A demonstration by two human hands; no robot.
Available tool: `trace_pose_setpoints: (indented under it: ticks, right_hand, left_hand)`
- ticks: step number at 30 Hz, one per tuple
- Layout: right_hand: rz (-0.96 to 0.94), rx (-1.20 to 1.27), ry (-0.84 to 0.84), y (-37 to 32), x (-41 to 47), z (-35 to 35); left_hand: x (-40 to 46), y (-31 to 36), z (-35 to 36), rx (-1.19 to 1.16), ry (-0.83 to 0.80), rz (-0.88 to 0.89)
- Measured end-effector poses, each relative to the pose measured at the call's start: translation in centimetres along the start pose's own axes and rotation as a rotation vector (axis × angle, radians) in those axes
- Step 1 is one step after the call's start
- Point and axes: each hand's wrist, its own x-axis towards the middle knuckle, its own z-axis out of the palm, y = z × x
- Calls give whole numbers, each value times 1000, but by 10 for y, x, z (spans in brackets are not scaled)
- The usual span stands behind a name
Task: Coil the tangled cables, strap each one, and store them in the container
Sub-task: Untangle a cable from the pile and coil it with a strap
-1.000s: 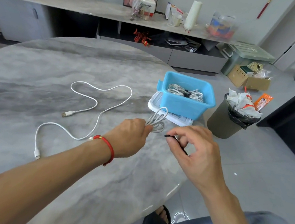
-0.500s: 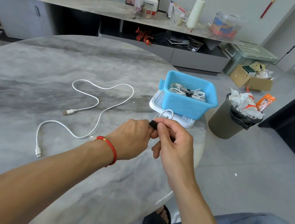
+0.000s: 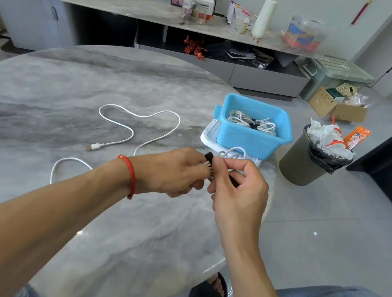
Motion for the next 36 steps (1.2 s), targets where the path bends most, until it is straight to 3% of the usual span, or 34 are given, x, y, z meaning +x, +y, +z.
trace_pose_setpoints:
  ticks: [2, 6, 11, 15, 19, 22, 26, 28, 33, 36]
  right_hand:
    - [-3, -29, 24, -2, -2, 2]
    - [-62, -82, 47, -6, -5, 3]
    - [-149, -66, -41, -1, -23, -5]
    - [59, 88, -54, 9, -36, -9]
    - [299, 348, -241, 19, -38, -10]
    - [532, 633, -421, 28, -22, -20]
    - [705, 790, -787, 39, 12, -51]
    - [663, 733, -932, 44, 26, -67]
    - [501, 218, -1207, 36, 62, -84]
    - [309, -264, -1179, 23, 77, -86]
  left_hand:
    - [1, 2, 3, -78, 3, -3]
    - [7, -5, 11, -114, 178, -20]
    - [12, -9, 6, -6, 375, -15]
    - [12, -6, 10, 112, 454, 27]
    - [9, -5, 10, 90, 464, 74]
    - [3, 1, 11, 212, 413, 151]
    - [-3, 5, 13, 335, 294, 257]
    - [-5, 6, 19, 354, 189, 323]
    - [-7, -4, 46, 611, 10, 346]
    - [-1, -21, 66, 883, 64, 264]
